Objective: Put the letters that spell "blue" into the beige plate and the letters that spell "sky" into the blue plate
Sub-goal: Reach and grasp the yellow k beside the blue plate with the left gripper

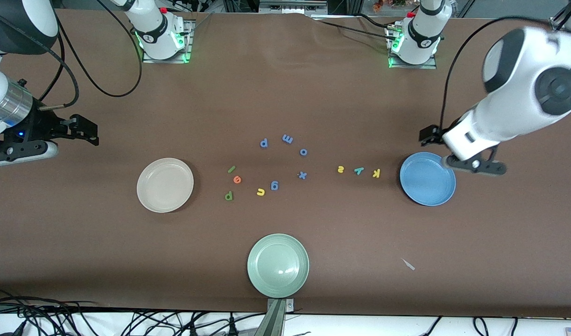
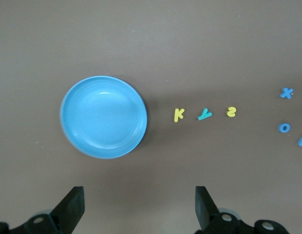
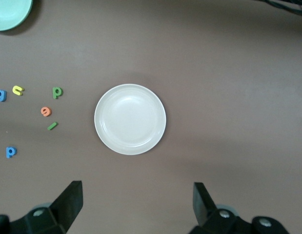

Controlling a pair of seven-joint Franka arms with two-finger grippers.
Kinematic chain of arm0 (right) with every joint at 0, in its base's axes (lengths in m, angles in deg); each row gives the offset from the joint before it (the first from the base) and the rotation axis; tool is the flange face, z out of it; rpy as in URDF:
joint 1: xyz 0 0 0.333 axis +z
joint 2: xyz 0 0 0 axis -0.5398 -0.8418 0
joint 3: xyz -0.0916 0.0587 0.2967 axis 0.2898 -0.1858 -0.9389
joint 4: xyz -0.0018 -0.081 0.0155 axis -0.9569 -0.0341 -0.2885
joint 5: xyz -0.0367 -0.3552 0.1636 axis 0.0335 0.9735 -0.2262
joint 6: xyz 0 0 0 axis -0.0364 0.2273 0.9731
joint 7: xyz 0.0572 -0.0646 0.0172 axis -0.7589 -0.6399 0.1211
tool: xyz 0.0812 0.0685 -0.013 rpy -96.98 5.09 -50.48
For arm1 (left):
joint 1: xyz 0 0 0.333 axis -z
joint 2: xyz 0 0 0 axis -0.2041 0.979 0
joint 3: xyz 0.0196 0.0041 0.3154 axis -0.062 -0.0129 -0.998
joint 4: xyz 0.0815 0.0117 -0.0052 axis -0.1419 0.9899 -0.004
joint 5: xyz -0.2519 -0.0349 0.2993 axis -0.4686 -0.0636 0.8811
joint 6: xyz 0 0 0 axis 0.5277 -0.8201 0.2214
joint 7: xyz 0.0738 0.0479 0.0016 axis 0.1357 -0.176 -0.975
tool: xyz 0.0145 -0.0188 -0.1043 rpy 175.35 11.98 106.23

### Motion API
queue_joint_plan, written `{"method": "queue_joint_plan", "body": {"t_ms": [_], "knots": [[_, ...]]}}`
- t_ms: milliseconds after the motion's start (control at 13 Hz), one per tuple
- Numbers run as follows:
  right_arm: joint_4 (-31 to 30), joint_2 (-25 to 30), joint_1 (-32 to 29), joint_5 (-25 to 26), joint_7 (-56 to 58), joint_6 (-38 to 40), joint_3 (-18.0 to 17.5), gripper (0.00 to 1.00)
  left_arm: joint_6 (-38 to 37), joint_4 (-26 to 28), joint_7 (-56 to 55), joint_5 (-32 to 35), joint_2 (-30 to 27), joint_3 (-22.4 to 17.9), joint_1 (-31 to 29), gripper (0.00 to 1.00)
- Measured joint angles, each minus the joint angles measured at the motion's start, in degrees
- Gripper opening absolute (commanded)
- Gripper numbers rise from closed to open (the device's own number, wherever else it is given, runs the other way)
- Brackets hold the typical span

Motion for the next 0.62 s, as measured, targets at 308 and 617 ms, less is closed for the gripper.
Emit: {"method": "queue_joint_plan", "body": {"t_ms": [308, 617], "knots": [[0.00, -0.02, -0.07, 0.00, -0.05, -0.59, -0.01, 1.00, 8.56, -0.41, 0.52, 0.00, 11.61, 2.23, 0.20, 1.00], [-0.01, -0.13, -0.15, -0.01, -0.12, -1.37, 0.13, 1.00, 11.82, -0.28, 0.67, 0.01, 17.17, 2.68, 3.20, 1.00]]}}
